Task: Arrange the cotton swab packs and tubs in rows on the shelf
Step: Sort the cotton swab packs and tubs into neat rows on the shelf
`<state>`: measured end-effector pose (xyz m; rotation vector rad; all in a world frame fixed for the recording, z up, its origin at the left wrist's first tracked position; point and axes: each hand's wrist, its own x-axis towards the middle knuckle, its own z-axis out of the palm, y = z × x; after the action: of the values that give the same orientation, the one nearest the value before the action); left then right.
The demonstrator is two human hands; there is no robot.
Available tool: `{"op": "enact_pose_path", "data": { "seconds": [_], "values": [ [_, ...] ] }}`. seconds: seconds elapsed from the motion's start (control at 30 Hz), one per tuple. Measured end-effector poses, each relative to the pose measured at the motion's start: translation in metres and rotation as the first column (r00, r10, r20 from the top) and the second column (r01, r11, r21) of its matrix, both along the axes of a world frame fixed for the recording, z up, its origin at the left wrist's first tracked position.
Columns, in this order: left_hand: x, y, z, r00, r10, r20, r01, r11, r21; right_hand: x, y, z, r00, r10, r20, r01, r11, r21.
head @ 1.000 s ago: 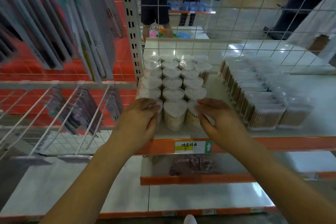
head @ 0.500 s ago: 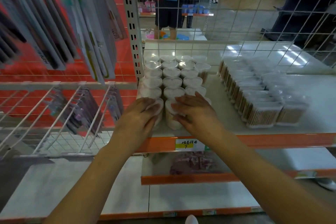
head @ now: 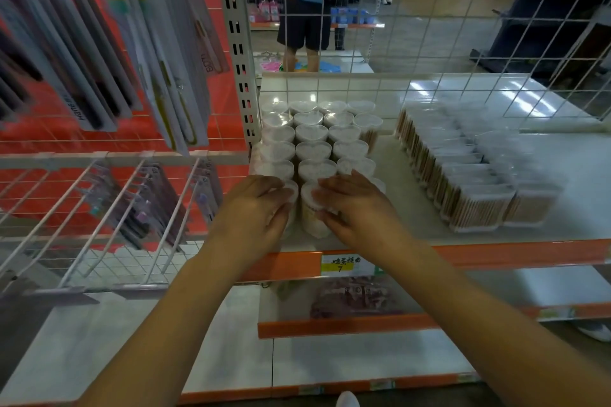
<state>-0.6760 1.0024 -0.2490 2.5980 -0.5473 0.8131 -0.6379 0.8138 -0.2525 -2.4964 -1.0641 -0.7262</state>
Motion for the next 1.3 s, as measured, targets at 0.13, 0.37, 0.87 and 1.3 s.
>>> {"op": "enact_pose_path", "data": {
  "seconds": [0.13, 0.37, 0.87, 1.3],
  "values": [
    [0.005, -0.004, 0.009, 0.999, -0.01, -0.033, 0.011, 0.999, 0.049, -0.001, -0.001, 0.001, 1.0, 0.015, -0.027, -0.015, 1.0, -0.006],
    [0.032, -0.012, 0.038, 0.996, -0.048, -0.081, 0.049, 0.999, 0.012, 0.013, -0.019, 0.029, 0.956, -0.009, -0.293, 0.069, 0.978, 0.196],
    [0.148, -0.082, 0.045, 0.91, 0.125, -0.394, -0.075, 0.987, 0.139, 0.175, -0.063, 0.027, 0.791, -0.34, -0.508, 0.382, 0.924, -0.024],
    [0.154, -0.095, 0.045, 0.902, 0.198, -0.383, -0.151, 0.977, 0.148, 0.186, -0.062, 0.024, 0.849, -0.295, -0.439, 0.327, 0.945, -0.002]
  ]
}}
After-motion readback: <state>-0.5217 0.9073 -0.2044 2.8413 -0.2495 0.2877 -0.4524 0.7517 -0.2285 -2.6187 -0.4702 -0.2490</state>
